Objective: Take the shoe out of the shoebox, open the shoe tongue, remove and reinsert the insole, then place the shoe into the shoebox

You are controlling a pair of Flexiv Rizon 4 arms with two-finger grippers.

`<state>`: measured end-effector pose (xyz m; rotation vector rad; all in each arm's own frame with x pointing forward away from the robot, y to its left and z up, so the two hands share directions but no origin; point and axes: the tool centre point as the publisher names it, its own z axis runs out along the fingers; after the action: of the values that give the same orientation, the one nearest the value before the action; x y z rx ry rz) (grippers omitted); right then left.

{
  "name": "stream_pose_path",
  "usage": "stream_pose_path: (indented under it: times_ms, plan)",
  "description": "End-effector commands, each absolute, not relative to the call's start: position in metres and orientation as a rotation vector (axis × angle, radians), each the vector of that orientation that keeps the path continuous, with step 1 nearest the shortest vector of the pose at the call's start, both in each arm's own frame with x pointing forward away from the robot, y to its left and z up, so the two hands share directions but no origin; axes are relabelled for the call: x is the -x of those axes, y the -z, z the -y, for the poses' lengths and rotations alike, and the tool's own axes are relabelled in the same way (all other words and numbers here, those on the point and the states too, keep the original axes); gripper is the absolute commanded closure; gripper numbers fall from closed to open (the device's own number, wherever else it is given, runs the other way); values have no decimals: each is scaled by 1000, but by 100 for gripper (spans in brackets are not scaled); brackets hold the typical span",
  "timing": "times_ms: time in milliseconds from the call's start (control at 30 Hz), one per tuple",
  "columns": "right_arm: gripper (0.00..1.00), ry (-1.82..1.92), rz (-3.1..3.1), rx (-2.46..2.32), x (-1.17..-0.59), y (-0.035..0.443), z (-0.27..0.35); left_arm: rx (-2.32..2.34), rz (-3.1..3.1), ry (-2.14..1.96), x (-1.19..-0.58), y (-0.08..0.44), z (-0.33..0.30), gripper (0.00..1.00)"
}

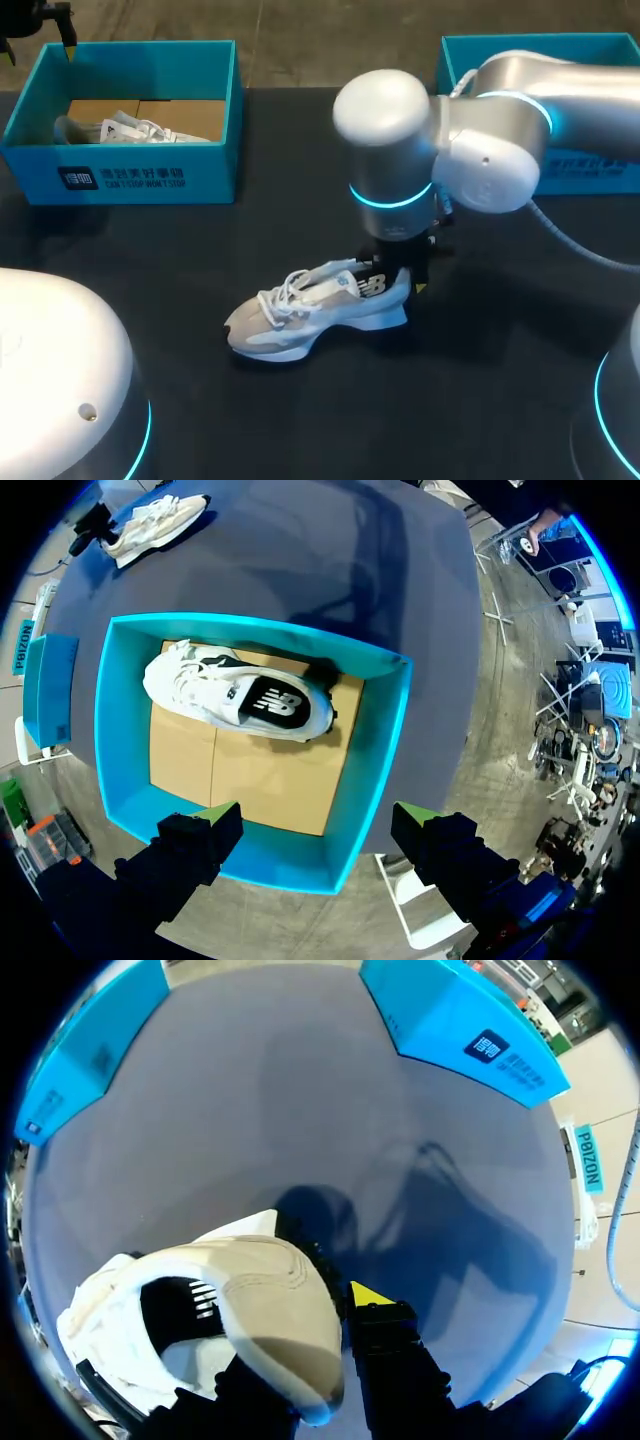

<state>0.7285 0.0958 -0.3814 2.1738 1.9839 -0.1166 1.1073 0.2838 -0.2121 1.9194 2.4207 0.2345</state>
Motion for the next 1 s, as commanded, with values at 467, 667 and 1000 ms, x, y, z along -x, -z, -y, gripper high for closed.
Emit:
stream_pose_path:
  times_ms: [467, 667, 1000]
  plan:
    - [53, 133, -2010, -2143, -733, 386, -103, -1921, -2421, -235, -1107, 212, -284, 0]
    - [43, 78, -2060, -2123, -730, 369, -105, -1921, -2421, -235, -1107, 212, -284, 0]
    - [0, -21, -2457, -1766, -734, 333, -123, -1921, -2421, -235, -1107, 212, -284, 0]
